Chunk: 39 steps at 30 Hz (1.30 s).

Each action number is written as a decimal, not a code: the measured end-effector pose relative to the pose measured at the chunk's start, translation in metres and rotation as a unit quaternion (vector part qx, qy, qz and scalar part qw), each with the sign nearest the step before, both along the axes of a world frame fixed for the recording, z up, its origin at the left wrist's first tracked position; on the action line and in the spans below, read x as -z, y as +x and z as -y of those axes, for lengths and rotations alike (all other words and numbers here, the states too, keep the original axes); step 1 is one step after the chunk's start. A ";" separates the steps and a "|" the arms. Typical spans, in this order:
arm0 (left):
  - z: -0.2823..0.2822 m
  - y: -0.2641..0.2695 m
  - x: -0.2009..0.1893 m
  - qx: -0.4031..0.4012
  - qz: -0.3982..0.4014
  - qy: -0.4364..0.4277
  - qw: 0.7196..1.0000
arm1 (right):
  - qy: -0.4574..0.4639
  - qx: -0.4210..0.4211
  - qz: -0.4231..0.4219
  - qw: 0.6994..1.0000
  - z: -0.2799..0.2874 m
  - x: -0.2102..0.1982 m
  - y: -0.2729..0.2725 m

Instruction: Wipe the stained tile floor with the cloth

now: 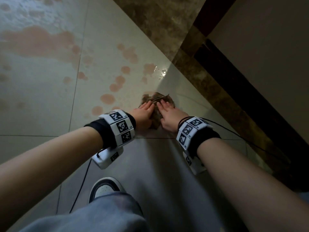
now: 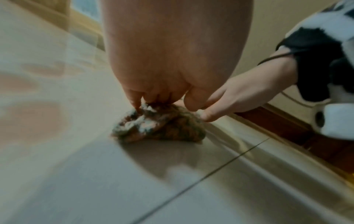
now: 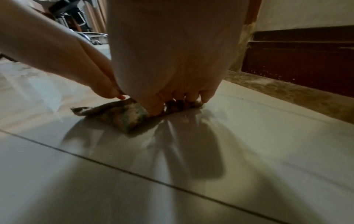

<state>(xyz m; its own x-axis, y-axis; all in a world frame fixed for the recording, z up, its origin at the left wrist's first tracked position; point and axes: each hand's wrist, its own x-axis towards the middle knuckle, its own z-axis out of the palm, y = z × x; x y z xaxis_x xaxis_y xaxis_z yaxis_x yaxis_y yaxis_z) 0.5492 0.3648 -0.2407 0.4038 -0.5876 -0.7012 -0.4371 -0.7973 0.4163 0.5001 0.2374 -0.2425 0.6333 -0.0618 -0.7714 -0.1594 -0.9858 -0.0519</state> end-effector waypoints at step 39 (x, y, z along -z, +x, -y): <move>0.106 0.023 0.012 0.099 0.116 -0.011 0.988 | -0.042 0.133 0.000 0.990 0.080 0.004 0.012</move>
<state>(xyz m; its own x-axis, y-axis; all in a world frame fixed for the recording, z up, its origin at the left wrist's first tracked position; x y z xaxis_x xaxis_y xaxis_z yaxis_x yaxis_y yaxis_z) 0.5725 0.2592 -0.2524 0.4280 -0.6854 -0.5891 -0.6699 -0.6782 0.3022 0.5119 0.1577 -0.2465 0.5864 -0.2898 -0.7564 -0.4139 -0.9099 0.0277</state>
